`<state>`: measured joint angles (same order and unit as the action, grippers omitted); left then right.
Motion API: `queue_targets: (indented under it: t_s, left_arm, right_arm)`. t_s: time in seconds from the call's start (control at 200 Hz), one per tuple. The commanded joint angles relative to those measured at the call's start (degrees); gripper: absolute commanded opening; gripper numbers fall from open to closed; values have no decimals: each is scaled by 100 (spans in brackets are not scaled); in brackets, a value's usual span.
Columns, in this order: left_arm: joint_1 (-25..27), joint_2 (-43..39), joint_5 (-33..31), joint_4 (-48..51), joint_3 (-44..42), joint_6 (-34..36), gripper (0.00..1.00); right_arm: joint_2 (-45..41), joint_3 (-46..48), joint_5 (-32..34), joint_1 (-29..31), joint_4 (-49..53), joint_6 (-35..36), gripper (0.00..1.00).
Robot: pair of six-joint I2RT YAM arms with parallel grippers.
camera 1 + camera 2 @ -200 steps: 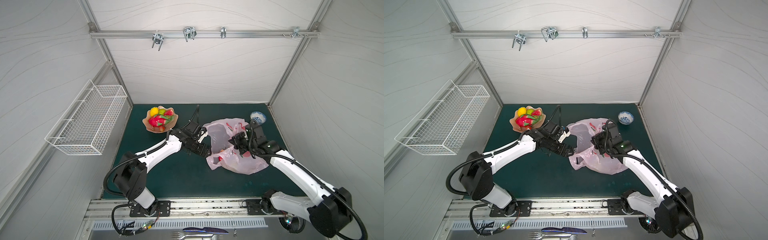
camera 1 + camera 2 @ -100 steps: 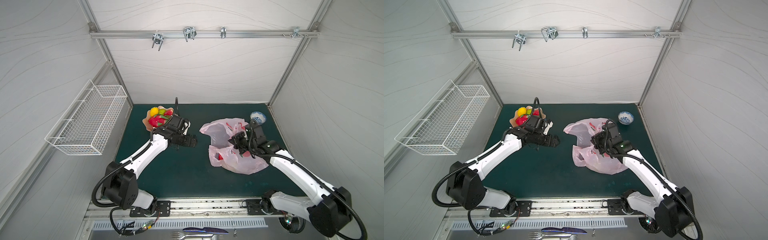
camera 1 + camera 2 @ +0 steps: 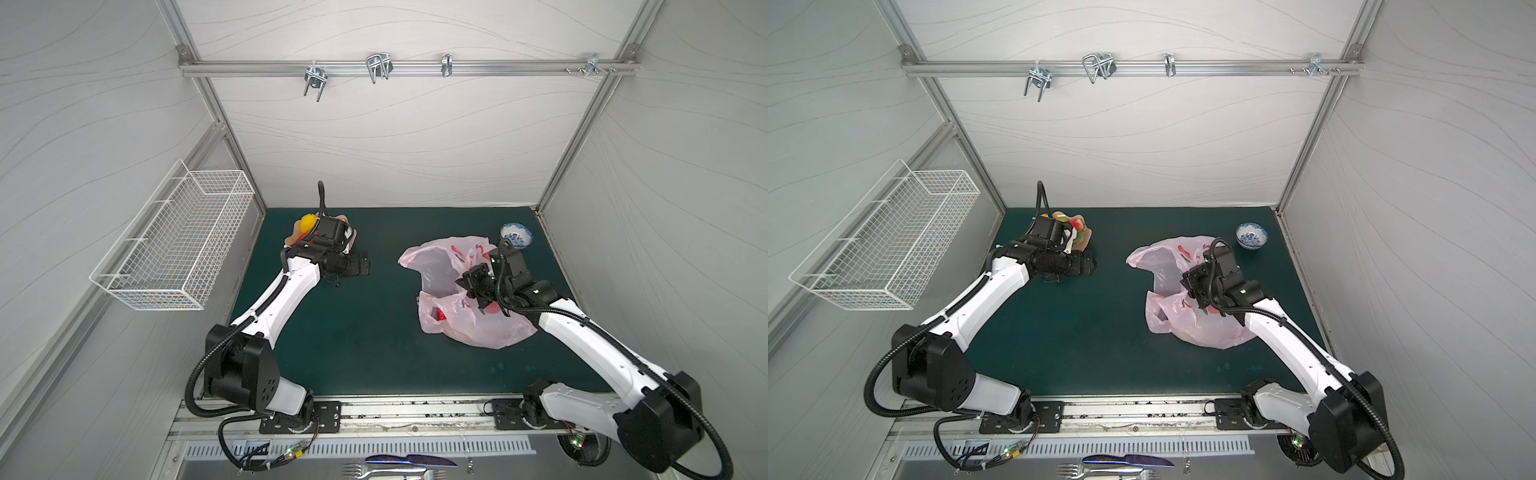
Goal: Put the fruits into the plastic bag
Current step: 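Withdraw the left gripper from the bag toward the fruit bowl, then lower the left gripper onto the red-yellow peach in the bowl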
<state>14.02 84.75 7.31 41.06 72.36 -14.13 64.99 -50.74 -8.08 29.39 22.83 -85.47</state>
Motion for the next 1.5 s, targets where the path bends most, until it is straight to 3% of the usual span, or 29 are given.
queue_targets:
  t_s: [0.0,0.54,0.93,1.496]
  left_arm:
    - [-119,225,-231,78,419,12,98]
    - [-517,2068,-1065,597,2575,115,86]
    - [-541,3405,-1805,852,4144,534,84]
    - [-664,4846,-1974,951,5697,1286,79]
  right_arm:
    - [54,-155,-65,14,-42,-13,0]
    - [13,-156,-107,-3,80,21,0]
    - [-39,-94,-201,-21,275,39,0]
    - [-70,-77,-256,-33,671,101,0]
